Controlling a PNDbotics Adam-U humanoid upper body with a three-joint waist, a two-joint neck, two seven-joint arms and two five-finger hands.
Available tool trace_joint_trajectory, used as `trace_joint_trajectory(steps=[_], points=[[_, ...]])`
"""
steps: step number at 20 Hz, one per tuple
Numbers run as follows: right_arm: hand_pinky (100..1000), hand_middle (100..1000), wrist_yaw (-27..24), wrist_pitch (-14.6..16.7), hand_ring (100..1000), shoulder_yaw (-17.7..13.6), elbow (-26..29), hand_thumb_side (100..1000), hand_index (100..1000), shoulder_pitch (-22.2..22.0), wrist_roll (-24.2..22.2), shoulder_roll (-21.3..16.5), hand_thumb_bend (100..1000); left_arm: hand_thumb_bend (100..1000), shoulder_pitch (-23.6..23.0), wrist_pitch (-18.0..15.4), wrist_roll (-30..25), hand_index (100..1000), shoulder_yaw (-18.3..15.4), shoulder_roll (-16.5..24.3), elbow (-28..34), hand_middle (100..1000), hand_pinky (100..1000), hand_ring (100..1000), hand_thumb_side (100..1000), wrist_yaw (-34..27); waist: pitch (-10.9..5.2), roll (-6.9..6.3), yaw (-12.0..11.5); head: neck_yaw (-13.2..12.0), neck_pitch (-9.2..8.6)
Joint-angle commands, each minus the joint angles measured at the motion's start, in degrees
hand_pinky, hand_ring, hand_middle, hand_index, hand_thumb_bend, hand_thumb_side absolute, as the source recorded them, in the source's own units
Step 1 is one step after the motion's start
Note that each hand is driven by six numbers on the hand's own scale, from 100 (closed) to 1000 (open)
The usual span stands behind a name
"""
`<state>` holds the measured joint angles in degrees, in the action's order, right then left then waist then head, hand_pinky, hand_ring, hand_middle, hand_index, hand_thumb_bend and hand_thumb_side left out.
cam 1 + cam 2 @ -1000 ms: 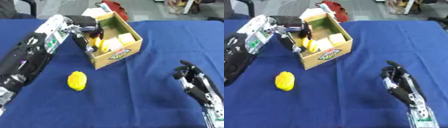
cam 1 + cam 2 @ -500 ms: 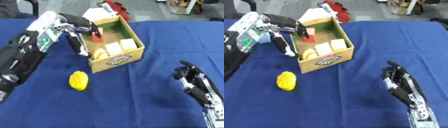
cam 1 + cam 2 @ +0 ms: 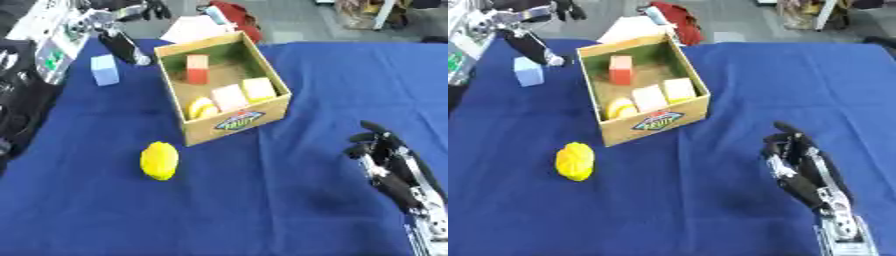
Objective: Pick up objects on the table and place them in the box.
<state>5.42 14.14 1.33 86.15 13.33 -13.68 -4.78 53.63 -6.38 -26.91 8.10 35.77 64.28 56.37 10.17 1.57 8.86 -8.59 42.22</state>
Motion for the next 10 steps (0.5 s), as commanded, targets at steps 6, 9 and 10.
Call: trace_joint_trajectory(steps=[6, 9, 10], points=[[658, 662, 0.1, 0.1, 626, -0.1, 0.3, 365, 901, 0.5, -0.1, -0.6, 100, 392, 3.4, 2.5, 5.0, 896, -8.7, 0.1, -17.3, 797, 819, 781, 261, 5.1, -0.78, -0.39, 0.8, 0.0, -0.76], [658, 662, 0.2, 0.1, 625, -0.1, 0.4, 365, 901, 0.6, -0.1, -0.6, 100, 393, 3.3, 2.8, 5.3, 899, -9.7, 0.1, -20.8, 801, 821, 786, 261, 5.5, -0.44, -0.3, 1.1, -0.1, -0.85], [658, 662, 0.2, 0.1, 625, -0.1, 0.4, 364, 901, 0.6, -0.1, -0.6, 100, 394, 3.2, 3.0, 5.3, 899, -10.1, 0.1, -21.7, 800, 820, 786, 250, 5.7, -0.31, -0.25, 1.2, -0.1, -0.86]])
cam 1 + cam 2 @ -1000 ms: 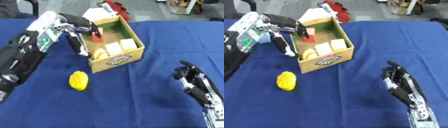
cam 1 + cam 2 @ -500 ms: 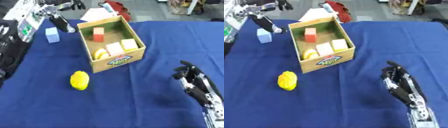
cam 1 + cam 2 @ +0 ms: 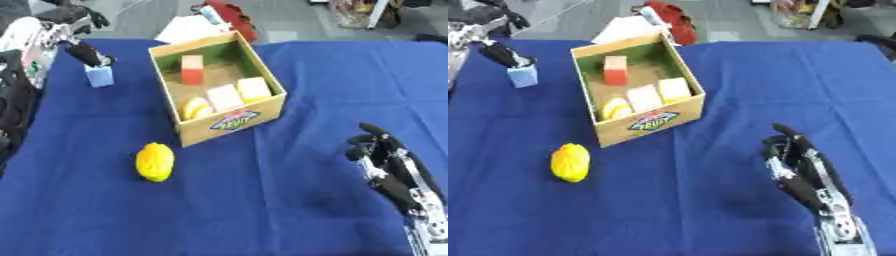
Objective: Pick up objects on the table and place them in the box.
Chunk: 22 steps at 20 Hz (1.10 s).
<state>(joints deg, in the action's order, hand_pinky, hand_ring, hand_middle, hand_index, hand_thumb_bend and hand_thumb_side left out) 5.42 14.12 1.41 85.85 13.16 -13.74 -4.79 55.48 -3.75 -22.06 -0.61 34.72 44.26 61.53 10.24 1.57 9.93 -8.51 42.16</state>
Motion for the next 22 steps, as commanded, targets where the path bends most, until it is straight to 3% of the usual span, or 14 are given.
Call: trace_joint_trajectory(steps=[1, 11, 17, 19, 22], points=[[658, 662, 0.2, 0.1, 625, -0.2, 0.7, 364, 901, 0.8, 0.0, -0.6, 100, 394, 1.3, 0.7, 0.5, 899, -1.7, 1.2, -2.6, 800, 819, 786, 251, 0.7, -0.27, -0.19, 0.3, -0.2, -0.82], [658, 662, 0.1, 0.3, 625, 0.0, 0.5, 357, 901, 1.1, -0.1, -0.4, 100, 385, -0.3, 5.9, 6.7, 919, -3.1, 1.1, -6.2, 828, 836, 807, 207, 3.4, 0.62, 0.53, 0.7, -0.4, -1.11], [658, 663, 0.2, 0.6, 625, 0.3, 0.4, 347, 900, 1.8, -0.3, -0.2, 100, 349, -1.5, 7.3, 10.0, 907, -3.5, 0.7, -7.6, 810, 820, 790, 174, 2.9, 1.58, 1.29, 1.5, -1.6, -2.25], [658, 663, 0.1, 0.6, 625, 0.3, 0.4, 345, 900, 1.9, -0.3, -0.2, 100, 331, -1.7, 7.5, 10.7, 878, -3.4, 0.6, -7.9, 768, 799, 755, 175, 2.6, 1.76, 1.5, 1.7, -1.9, -2.4], [659, 663, 0.1, 0.7, 625, 0.3, 0.3, 346, 900, 1.9, -0.4, -0.1, 100, 274, -1.9, 7.5, 11.8, 765, -3.3, 0.5, -8.0, 595, 747, 614, 170, 2.0, 1.82, 1.57, 1.8, -2.3, -2.42]])
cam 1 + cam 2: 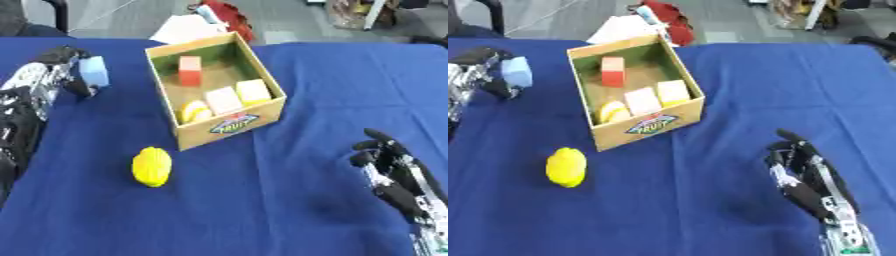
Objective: Pick up objects on the table and place them in the box.
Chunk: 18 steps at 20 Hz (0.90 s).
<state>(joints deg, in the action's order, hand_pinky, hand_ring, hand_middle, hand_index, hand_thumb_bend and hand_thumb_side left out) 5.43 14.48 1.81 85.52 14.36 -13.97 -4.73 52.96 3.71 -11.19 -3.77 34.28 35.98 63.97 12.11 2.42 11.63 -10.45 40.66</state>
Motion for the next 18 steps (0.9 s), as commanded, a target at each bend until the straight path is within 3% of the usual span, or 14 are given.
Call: trace_joint_trajectory(steps=[1, 4, 11, 15, 18], points=[[658, 663, 0.1, 0.3, 625, -0.1, 0.6, 345, 900, 0.7, -0.1, -0.2, 100, 260, 0.7, 0.0, 1.8, 735, -0.1, 1.1, 0.7, 552, 733, 579, 168, -0.4, -0.08, 0.69, 0.0, -0.3, -0.87], [658, 663, 0.1, 0.3, 625, -0.3, 0.6, 349, 900, 0.7, -0.1, -0.3, 100, 222, 1.1, -0.2, 4.4, 671, 0.2, 2.0, 2.8, 468, 701, 504, 163, -0.4, -0.39, 0.43, -0.4, -0.3, -0.63], [658, 663, 0.2, 0.1, 625, -0.6, 0.6, 357, 900, 0.2, 0.0, -0.7, 100, 214, 2.8, -5.5, 3.7, 669, 4.1, 4.6, 16.3, 462, 702, 500, 150, -3.1, -1.27, -0.42, -1.8, 0.5, -0.37], [658, 663, 0.2, 0.1, 625, -0.4, 0.6, 356, 900, 0.1, -0.2, -0.5, 100, 226, 3.8, -9.4, 0.7, 678, 8.2, 2.7, 23.9, 471, 707, 512, 151, -5.7, -1.46, -0.46, -1.6, 0.6, -0.37], [658, 664, 0.2, 0.1, 625, -0.4, 0.5, 355, 900, 0.0, -0.3, -0.4, 100, 237, 4.8, -11.6, -2.2, 683, 11.3, 0.0, 25.4, 479, 710, 523, 158, -6.7, -1.56, -0.29, -1.1, 0.5, -0.1]])
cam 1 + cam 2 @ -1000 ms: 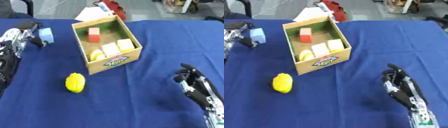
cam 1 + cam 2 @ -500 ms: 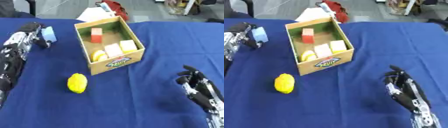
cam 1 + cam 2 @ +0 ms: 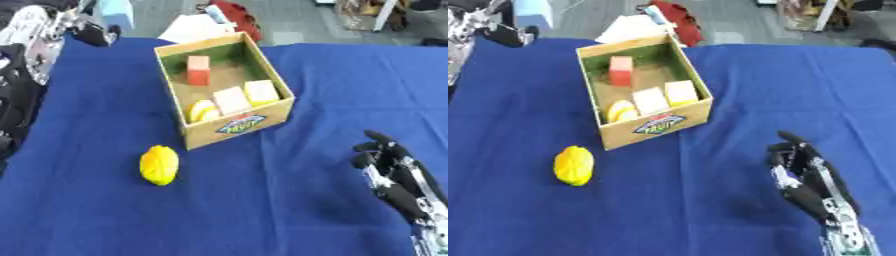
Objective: Pick up objects on the table and place them in the box.
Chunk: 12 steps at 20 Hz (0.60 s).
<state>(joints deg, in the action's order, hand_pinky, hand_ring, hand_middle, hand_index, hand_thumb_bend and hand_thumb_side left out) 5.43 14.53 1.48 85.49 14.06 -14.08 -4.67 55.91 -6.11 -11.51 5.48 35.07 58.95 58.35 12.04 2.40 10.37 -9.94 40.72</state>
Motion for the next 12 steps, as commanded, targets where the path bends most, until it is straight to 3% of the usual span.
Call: trace_joint_trajectory(steps=[1, 5, 8, 9, 10, 11, 12], points=[[658, 664, 0.2, 0.0, 625, 0.0, 0.4, 355, 900, 0.3, -0.1, -0.5, 100, 235, 2.1, -2.5, -2.9, 685, 2.9, -2.0, 2.3, 482, 709, 525, 160, -1.2, -1.45, -0.22, 0.4, -0.2, -0.1], [658, 664, 0.2, 0.1, 625, 0.1, 0.4, 357, 900, 0.3, -0.3, -0.2, 100, 252, 2.3, -4.6, -6.1, 696, 5.6, -5.6, 0.5, 497, 713, 543, 170, -1.4, -1.28, -0.08, 1.1, -0.5, 0.01], [658, 664, 0.2, 0.1, 625, 0.0, 0.4, 356, 900, 0.3, -0.2, -0.2, 100, 272, 1.8, -6.1, -9.0, 715, 7.1, -6.1, -0.2, 518, 723, 574, 177, -1.5, -1.21, -0.06, 1.3, -0.5, 0.1], [658, 664, 0.1, 0.1, 625, 0.0, 0.4, 358, 900, 0.3, -0.2, -0.3, 100, 316, 1.6, -6.3, -10.2, 755, 7.3, -6.1, -0.5, 567, 738, 620, 180, -1.7, -1.17, -0.1, 1.3, -0.5, 0.1], [658, 664, 0.1, 0.1, 625, -0.1, 0.4, 359, 900, 0.3, -0.1, -0.3, 100, 349, 1.4, -6.5, -11.6, 793, 7.5, -6.0, -0.7, 610, 750, 660, 215, -2.0, -1.15, -0.15, 1.2, -0.5, 0.07], [659, 664, 0.1, 0.1, 625, 0.0, 0.4, 360, 900, 0.4, -0.2, -0.2, 100, 428, 1.3, -6.7, -12.8, 857, 7.5, -5.8, -0.7, 688, 771, 721, 443, -2.2, -1.15, -0.21, 1.2, -0.5, 0.02], [659, 664, 0.2, 0.1, 625, 0.0, 0.4, 360, 900, 0.4, -0.3, -0.2, 100, 441, 1.3, -6.9, -13.7, 863, 7.5, -5.6, -0.5, 697, 775, 727, 476, -2.4, -1.15, -0.24, 1.1, -0.5, -0.01]])
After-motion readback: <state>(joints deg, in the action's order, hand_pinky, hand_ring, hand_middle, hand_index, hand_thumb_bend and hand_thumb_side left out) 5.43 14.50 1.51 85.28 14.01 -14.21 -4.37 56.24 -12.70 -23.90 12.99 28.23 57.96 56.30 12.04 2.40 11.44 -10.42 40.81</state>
